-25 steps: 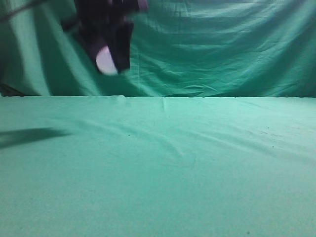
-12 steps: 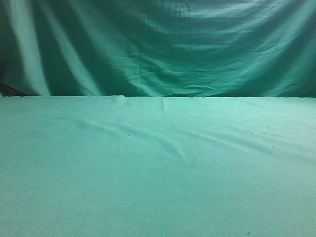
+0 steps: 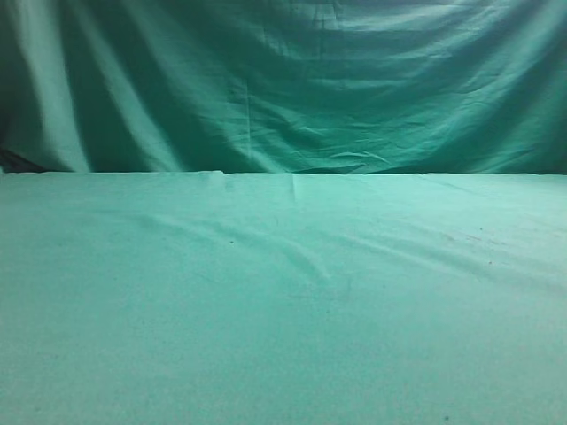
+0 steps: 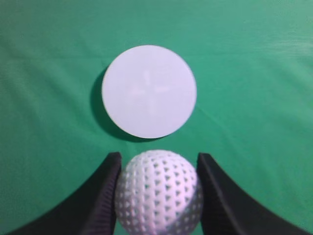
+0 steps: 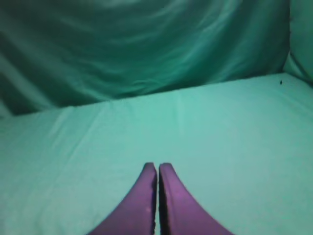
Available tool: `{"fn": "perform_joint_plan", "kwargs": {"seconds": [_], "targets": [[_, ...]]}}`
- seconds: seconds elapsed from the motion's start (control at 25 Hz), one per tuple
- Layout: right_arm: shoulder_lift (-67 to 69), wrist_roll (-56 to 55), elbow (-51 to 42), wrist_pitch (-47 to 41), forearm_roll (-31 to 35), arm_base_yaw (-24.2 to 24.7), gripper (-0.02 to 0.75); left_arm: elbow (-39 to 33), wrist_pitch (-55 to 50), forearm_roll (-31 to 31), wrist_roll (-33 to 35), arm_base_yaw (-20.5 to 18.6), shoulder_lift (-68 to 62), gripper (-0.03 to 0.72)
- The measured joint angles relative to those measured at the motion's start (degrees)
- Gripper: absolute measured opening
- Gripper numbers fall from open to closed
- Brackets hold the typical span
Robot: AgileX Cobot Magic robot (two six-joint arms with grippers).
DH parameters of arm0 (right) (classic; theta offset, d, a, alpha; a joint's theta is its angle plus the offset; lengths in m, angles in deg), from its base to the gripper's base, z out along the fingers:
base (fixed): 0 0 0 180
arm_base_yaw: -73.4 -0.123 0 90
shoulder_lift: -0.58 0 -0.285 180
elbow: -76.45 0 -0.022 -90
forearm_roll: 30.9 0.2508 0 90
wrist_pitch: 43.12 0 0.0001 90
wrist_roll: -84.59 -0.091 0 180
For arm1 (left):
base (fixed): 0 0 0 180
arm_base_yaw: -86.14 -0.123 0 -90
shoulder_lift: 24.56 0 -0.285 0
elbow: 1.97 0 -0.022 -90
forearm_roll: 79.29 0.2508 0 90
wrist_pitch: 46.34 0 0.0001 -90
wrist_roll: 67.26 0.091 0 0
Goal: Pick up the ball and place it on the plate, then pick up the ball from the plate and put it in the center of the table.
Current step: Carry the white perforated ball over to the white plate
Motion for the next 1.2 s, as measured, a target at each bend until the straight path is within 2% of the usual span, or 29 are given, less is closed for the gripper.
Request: {"fn": "perform_joint_plan", "kwargs": {"seconds": [0.16,0.24,0.4,0.68,0.92,1.2], "targets": [[0.0,-0.1,0.0,11.5,1.1,0.0,0.000,-3.5,4.2,-0.1,0.2,-3.2,-1.0,0.308],[0.0,0.3,0.3,12.9,1.1,0.0,0.000,-3.7,5.1,-0.2,0.3,-4.0,-3.1,0.308],[0.8,4.1,5.8,5.2,1.0,0.0,0.000,-3.7,6.5,-0.7,0.4,-4.3,-8.7,0.308],[15.7,5.5,19.2,-17.7,2.8,0.0,0.000,-3.9,11.4,-1.7,-0.2,-4.3,-15.3,0.308],[24.0,7.5,22.8,-20.6,9.0,0.0,0.000,-3.9,17.8,0.7,-1.6,-4.3,-17.3,0.308],[31.6,21.7,23.0,-25.3,9.5,0.0,0.000,-3.9,18.6,6.7,-1.7,-4.4,-21.2,0.308]]}}
